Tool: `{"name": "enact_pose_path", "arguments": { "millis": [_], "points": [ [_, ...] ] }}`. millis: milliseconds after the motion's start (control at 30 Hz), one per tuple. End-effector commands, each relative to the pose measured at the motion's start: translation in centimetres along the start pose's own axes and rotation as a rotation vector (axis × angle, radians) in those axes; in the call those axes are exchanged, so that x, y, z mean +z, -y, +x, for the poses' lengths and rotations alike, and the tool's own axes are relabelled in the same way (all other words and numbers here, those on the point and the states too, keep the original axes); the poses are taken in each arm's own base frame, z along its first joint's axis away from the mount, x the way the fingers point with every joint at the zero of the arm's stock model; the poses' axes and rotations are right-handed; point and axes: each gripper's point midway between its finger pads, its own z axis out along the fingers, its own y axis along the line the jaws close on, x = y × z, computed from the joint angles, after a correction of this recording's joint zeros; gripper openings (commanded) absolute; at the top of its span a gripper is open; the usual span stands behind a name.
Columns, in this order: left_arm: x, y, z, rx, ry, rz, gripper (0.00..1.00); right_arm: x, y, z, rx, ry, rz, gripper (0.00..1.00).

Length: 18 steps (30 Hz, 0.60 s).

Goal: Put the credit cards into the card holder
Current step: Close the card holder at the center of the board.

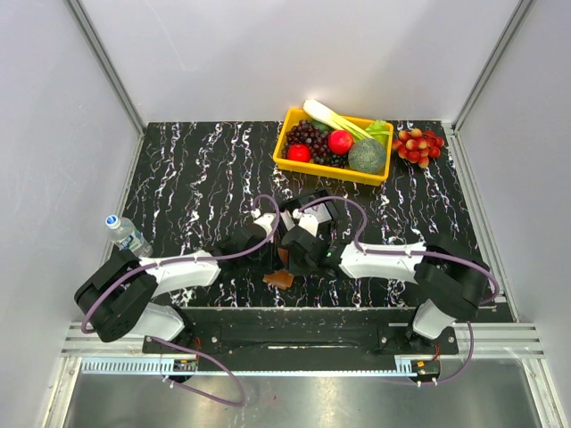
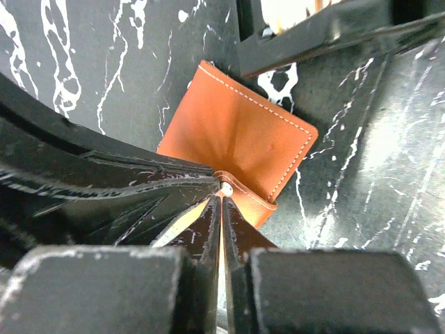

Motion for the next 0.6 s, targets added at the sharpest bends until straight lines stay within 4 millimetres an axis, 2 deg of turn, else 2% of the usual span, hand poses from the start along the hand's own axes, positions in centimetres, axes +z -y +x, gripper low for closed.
{"name": "enact_pose_path", "arguments": {
  "millis": [0, 100, 267, 400, 567],
  "points": [
    [0.4, -1.4, 0.2, 0.017, -0.017, -0.061, 0.0, -2.1, -0.7, -3.0, 0.014, 0.132, -0.012, 0.07],
    [0.4, -1.3, 0.0, 0.019, -0.014, -0.06, 0.0, -1.9, -0.8, -3.0, 0.01, 0.128, -0.011, 0.07],
    [0.5, -1.4, 0.0, 0.017, -0.017, -0.064, 0.0, -0.1, -0.4, -1.3, 0.002, 0.053, 0.024, 0.05],
    [0.5, -1.4, -0.2, 0.015, -0.013, -0.066, 0.0, 1.0, 0.5, 0.0, -0.002, 0.004, 0.075, 0.04],
    [0.7, -1.5, -0.1, 0.015, -0.021, -0.064, 0.0, 1.7, 1.3, 0.4, -0.025, -0.015, 0.129, 0.04]
  ]
}}
